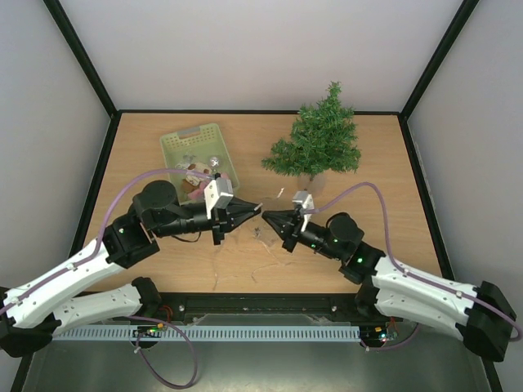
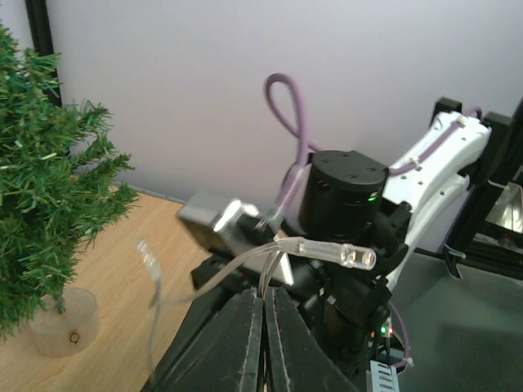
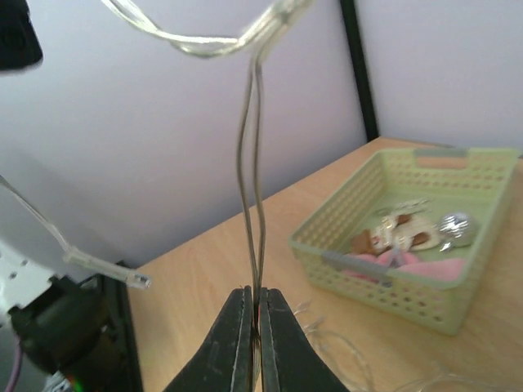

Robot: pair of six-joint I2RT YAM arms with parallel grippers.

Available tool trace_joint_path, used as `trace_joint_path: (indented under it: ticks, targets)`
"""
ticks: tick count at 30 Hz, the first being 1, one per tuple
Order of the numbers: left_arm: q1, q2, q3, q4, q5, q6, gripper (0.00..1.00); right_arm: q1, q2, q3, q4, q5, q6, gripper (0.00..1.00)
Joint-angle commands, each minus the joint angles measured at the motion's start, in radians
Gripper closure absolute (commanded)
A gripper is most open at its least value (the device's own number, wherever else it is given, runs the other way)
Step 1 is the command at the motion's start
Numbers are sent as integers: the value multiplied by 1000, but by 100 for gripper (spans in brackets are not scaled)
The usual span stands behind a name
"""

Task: Decorate the small christmas tree
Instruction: Pick up the decoration item from the center of the board, then wrap the decoration item around the Christmas tree.

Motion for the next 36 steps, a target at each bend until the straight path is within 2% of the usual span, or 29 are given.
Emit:
trace_joint_path:
  ticks: [1, 6, 9, 14, 20, 25, 29, 36]
  targets:
    - [13, 1, 54, 45, -63, -67, 98, 5, -136, 56, -153, 209, -6, 98]
    - [31, 77, 115, 69, -103, -79, 97, 6, -225, 195, -471, 499, -13, 98]
    - [47, 144, 157, 138, -93, -100, 98, 6, -249, 297, -584, 637, -23, 98]
    - [104, 303, 271, 241, -83, -211, 98, 6, -231, 463, -663, 872, -103, 98]
    - [156, 501, 441, 325, -13, -315, 98, 0, -44, 730, -731, 1077, -292, 98]
    - [183, 625, 510, 477, -10, -400, 98, -58, 60, 888, -762, 1127, -391, 98]
    - [212, 698, 521, 640, -30, -560, 98, -157, 99, 943, -734, 1086, -433, 98]
    - [213, 847, 648, 695, -44, -624, 98, -298, 203, 1079, -788, 999, -443, 98]
